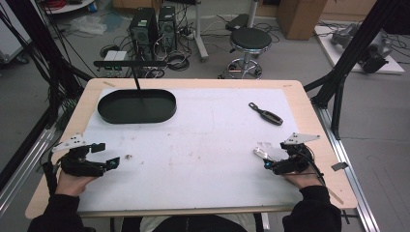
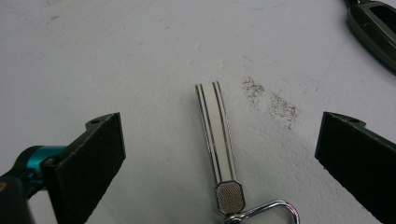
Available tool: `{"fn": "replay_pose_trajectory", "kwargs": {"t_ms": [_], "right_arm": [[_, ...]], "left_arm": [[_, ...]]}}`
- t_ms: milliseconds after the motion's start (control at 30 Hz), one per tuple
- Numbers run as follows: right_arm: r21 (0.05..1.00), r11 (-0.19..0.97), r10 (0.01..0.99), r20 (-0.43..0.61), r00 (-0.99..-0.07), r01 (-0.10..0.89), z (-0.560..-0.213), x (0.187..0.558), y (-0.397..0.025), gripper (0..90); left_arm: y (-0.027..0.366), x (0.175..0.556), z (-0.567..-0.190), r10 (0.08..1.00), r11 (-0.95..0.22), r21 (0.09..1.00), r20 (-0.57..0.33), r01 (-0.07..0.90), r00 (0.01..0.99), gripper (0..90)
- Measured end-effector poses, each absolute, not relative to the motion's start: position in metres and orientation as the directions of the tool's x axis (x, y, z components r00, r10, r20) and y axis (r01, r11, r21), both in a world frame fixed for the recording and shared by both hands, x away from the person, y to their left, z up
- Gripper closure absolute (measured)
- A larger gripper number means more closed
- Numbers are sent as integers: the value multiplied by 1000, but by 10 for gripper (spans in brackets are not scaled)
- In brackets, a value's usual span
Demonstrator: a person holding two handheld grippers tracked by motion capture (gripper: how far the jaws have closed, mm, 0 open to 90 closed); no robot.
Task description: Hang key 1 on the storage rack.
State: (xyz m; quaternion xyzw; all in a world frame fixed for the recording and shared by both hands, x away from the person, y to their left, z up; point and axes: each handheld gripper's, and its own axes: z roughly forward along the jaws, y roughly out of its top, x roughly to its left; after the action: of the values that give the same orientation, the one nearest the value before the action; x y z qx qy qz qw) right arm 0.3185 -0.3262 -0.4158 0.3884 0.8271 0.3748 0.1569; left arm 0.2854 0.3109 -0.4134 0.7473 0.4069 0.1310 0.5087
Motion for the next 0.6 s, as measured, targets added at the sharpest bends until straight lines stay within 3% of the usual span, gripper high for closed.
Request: {"fn": "replay_pose_trajectory", "kwargs": {"t_ms": [333, 433, 500, 600], "right_arm": [[687, 491, 735, 5, -678, 537, -425, 328, -308, 19], [663, 510, 726, 11, -688, 548, -427, 330, -306, 72], [655, 513, 717, 29, -696, 556, -427, 330, -307, 201], [650, 501, 730, 37, -682, 571, -426, 331, -309, 297]], "left_arm": [[312, 285, -414, 741, -151, 866, -220, 476, 635, 59], [312, 285, -415, 740, -157, 864, -217, 478, 636, 59], [312, 285, -415, 741, -156, 864, -218, 478, 635, 59], [312, 285, -415, 741, -156, 865, -217, 478, 635, 59]]}}
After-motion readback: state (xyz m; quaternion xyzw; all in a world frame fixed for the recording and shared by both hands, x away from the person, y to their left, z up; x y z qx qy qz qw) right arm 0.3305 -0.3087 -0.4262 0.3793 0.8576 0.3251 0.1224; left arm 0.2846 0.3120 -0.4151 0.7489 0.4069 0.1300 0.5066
